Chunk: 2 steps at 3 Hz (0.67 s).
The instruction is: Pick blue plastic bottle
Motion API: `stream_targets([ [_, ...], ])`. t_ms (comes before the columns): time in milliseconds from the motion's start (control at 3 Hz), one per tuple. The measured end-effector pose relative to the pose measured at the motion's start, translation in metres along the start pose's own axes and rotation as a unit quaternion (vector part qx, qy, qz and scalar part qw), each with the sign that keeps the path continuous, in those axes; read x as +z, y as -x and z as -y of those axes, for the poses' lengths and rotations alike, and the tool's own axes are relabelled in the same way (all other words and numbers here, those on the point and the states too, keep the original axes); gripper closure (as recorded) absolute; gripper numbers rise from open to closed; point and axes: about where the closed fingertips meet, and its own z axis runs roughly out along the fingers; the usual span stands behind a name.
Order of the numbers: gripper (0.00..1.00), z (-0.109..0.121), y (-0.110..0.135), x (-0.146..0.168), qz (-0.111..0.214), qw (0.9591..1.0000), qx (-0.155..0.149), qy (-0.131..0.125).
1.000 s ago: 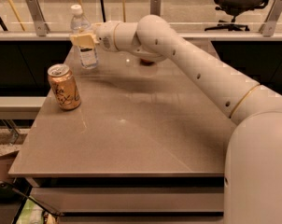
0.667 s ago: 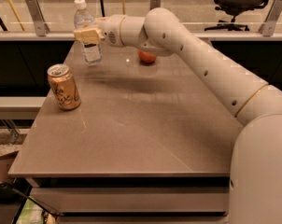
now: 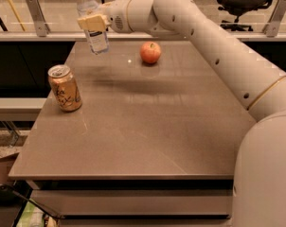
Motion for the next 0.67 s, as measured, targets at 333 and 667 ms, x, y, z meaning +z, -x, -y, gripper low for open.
stream_targets([
  [333,1.00,0.001,0.020,-0.006,-0.008,0.9997,-0.022,-0.002],
  [667,1.00,0.001,0.039,-0.014,-0.008,0.9989,-0.044,-0.011],
])
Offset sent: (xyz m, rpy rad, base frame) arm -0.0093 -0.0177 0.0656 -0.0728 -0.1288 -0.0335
